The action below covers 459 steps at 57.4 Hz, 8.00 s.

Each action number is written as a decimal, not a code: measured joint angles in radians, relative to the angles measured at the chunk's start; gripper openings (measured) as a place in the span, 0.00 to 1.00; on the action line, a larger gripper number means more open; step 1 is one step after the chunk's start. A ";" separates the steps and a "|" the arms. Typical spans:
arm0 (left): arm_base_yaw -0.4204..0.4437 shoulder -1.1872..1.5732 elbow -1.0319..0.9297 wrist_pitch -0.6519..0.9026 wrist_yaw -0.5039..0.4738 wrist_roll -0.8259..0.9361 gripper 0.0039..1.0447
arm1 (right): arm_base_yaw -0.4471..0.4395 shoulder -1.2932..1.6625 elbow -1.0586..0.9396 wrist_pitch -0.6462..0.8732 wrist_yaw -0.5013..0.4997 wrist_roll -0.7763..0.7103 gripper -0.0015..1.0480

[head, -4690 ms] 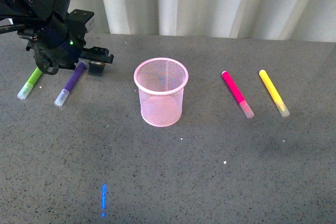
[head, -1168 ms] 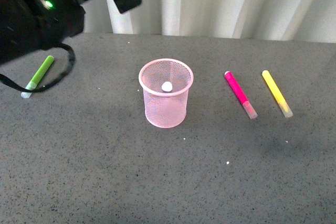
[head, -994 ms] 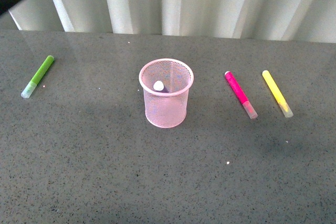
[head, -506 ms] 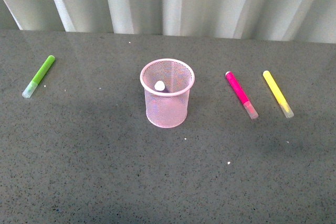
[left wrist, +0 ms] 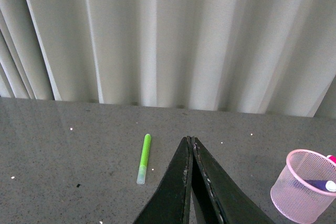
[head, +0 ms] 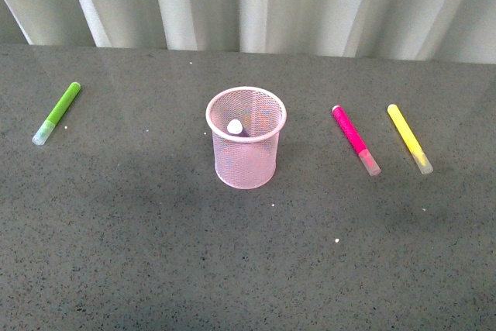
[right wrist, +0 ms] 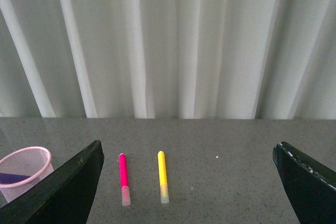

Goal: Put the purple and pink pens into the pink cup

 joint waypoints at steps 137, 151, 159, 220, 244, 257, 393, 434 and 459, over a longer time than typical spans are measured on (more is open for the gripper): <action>-0.128 -0.406 -0.050 -0.346 -0.124 0.003 0.94 | -0.006 1.646 1.108 0.402 0.147 -0.020 0.93; -0.128 -0.406 -0.050 -0.346 -0.124 0.003 0.94 | 0.054 2.112 1.457 -0.036 0.162 -0.034 0.93; -0.128 -0.406 -0.050 -0.346 -0.124 0.003 0.94 | 0.116 2.183 1.451 -0.083 0.123 -0.018 0.93; -0.128 -0.406 -0.050 -0.346 -0.124 0.003 0.94 | 0.249 2.329 1.297 0.045 -0.005 0.066 0.93; -0.128 -0.406 -0.050 -0.346 -0.124 0.003 0.94 | 0.212 2.361 1.312 0.076 0.003 0.065 0.93; -0.128 -0.406 -0.050 -0.346 -0.124 0.003 0.94 | 0.204 2.372 1.318 0.098 0.007 0.058 0.87; -0.128 -0.406 -0.050 -0.346 -0.124 0.003 0.94 | 0.404 2.326 0.938 1.340 -0.413 0.108 0.12; -0.128 -0.406 -0.050 -0.346 -0.124 0.003 0.94 | 0.370 2.313 0.929 1.355 -0.424 0.109 0.93; -0.128 -0.406 -0.050 -0.346 -0.124 0.003 0.94 | 0.172 1.830 0.663 1.272 -0.247 0.114 0.93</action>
